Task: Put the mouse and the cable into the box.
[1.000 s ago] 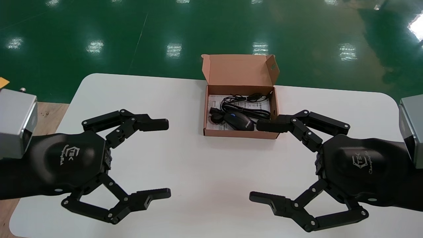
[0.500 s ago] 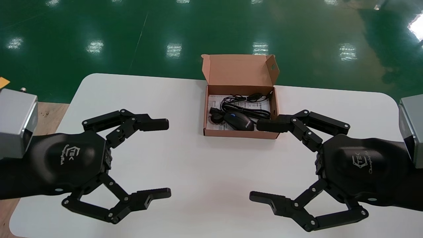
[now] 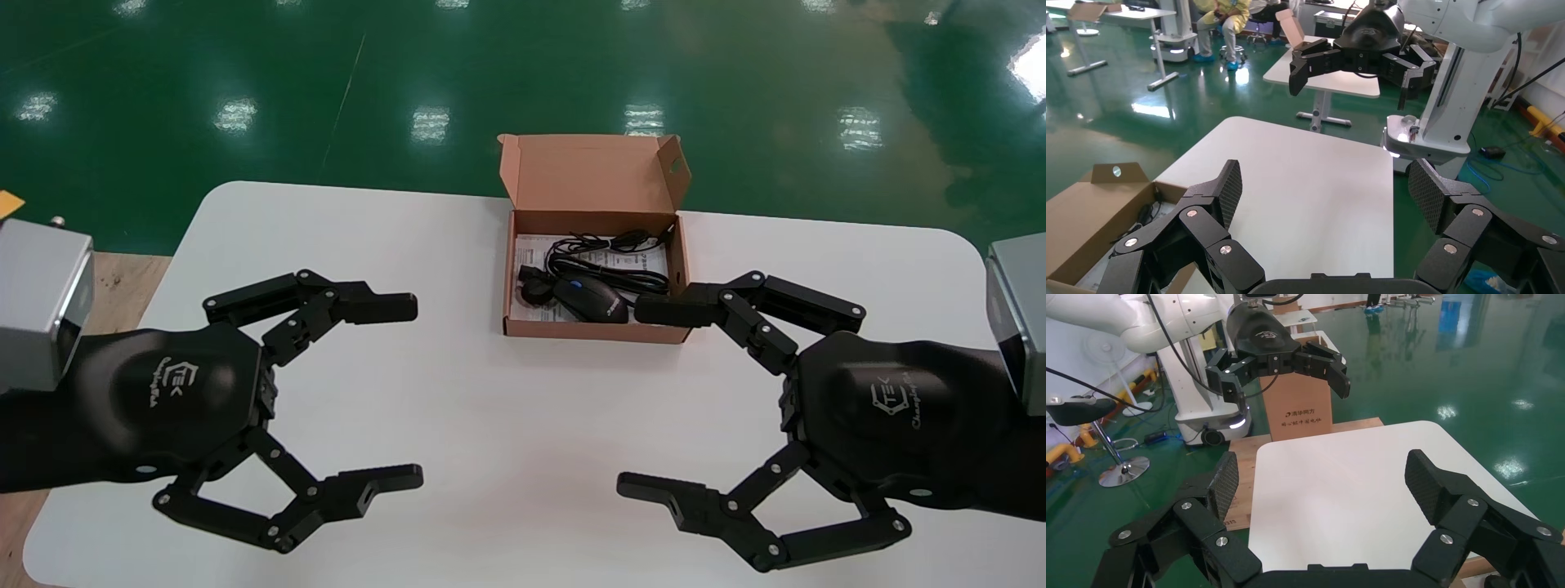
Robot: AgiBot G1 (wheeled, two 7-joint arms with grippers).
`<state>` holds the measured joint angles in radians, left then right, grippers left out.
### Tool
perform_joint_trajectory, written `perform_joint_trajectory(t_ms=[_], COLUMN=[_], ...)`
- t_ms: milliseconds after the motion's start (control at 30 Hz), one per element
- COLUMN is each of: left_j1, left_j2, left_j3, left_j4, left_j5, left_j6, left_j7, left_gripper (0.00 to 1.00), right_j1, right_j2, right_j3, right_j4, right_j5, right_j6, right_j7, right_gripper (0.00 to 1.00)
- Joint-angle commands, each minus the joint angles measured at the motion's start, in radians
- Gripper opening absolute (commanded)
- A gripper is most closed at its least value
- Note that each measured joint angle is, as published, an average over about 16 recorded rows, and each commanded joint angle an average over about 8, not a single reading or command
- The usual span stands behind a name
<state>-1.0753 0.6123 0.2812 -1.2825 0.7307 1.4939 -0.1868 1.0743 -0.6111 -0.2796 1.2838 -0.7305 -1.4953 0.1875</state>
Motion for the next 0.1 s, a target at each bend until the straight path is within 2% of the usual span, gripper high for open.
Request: perform_joint_trajectory(t_ms=[33, 100], left_j1=[0.0, 0.0], left_j2=[0.0, 0.0], left_j3=[0.0, 0.0], left_j4=[0.0, 0.0], left_j5=[0.0, 0.0], left_j6=[0.0, 0.0], left_j7=[0.0, 0.0], left_gripper=[1.0, 1.0], right_j1=[0.0, 0.0], right_j2=[0.0, 0.0], right_j3=[0.0, 0.0], right_j4=[0.0, 0.0], right_j5=[0.0, 0.0], right_j6=[0.0, 0.0], right_j7=[0.0, 0.0], right_gripper=[1.0, 1.0])
